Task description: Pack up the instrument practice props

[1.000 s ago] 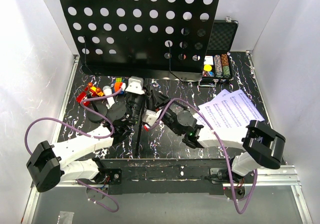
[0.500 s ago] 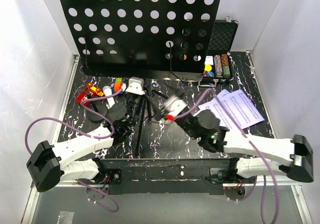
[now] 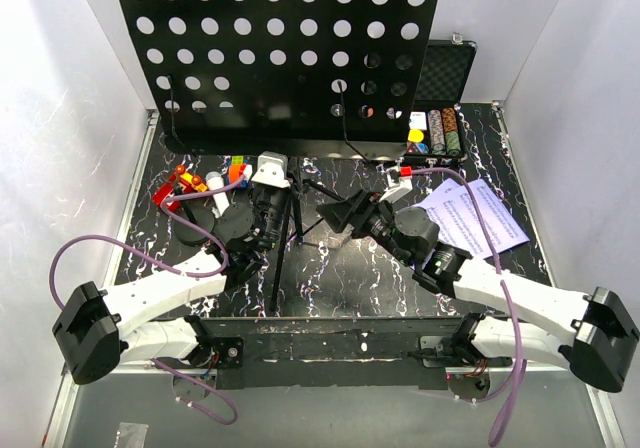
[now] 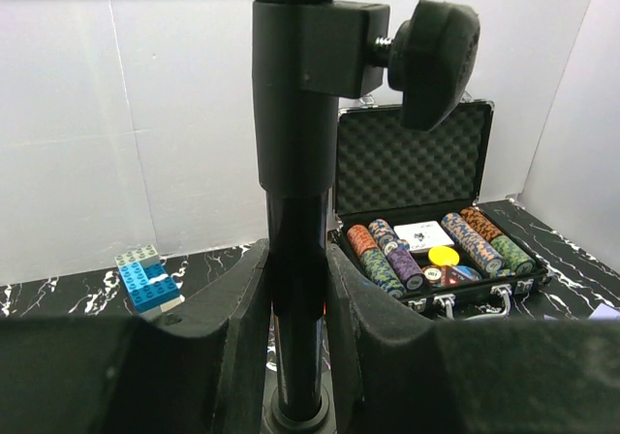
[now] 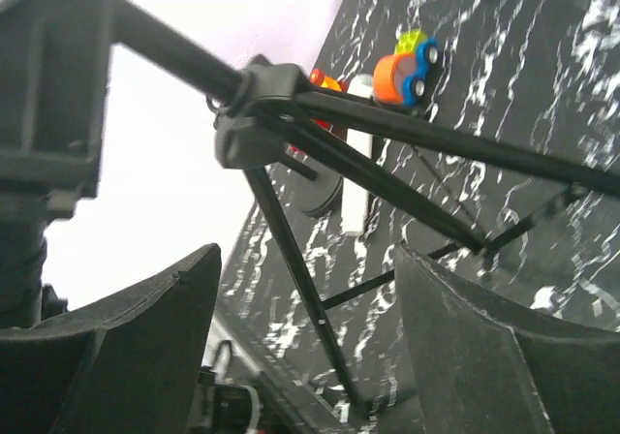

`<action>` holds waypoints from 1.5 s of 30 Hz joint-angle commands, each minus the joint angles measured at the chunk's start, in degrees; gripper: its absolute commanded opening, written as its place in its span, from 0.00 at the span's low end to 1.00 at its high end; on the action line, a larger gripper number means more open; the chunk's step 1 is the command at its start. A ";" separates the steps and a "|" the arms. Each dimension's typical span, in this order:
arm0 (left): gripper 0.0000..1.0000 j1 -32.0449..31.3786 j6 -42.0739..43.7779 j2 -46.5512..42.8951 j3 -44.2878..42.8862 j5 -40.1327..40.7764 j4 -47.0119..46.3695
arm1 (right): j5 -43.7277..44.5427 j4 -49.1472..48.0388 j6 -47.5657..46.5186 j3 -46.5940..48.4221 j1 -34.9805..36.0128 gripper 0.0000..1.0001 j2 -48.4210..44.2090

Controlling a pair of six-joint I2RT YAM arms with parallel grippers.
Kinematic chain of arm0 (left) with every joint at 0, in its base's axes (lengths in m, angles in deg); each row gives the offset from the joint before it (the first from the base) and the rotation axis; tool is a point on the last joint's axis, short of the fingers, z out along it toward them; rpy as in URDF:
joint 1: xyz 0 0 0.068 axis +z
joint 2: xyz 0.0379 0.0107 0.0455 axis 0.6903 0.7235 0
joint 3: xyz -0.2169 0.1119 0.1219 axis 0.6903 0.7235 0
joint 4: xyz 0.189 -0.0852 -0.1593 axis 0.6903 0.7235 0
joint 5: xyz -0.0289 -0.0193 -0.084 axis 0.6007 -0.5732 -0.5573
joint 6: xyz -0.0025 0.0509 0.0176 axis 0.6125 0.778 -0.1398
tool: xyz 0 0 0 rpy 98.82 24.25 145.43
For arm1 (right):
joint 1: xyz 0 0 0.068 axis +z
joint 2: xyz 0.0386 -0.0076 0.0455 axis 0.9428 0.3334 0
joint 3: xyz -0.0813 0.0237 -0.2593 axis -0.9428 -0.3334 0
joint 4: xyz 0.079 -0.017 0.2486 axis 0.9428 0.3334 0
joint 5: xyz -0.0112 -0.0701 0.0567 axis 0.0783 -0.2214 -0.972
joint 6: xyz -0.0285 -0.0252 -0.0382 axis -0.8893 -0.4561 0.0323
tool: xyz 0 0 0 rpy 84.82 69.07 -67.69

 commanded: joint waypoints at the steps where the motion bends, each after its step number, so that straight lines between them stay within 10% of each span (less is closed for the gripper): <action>1: 0.00 1.05 0.52 1.04 0.61 5.18 9.97 | -4.05 -8.09 19.23 1.00 -3.09 0.79 3.21; 23: 0.00 1.05 1.58 -0.19 0.78 3.95 10.23 | -7.31 -16.03 20.29 9.17 -5.29 0.64 16.84; 28: 0.00 1.05 1.58 -0.72 1.04 3.95 10.32 | -6.78 -14.96 19.50 9.00 -5.38 0.39 17.54; 36: 0.00 0.97 1.58 -1.07 1.31 4.13 10.41 | -7.13 -14.35 19.94 9.70 -5.47 0.52 18.86; 42: 0.00 0.97 1.66 -1.42 1.48 4.13 10.58 | -7.04 -17.68 17.84 8.47 -5.73 0.02 19.13; 45: 0.00 0.97 1.58 -1.60 1.66 3.95 10.67 | -7.83 -22.25 11.26 8.03 -5.64 0.01 19.22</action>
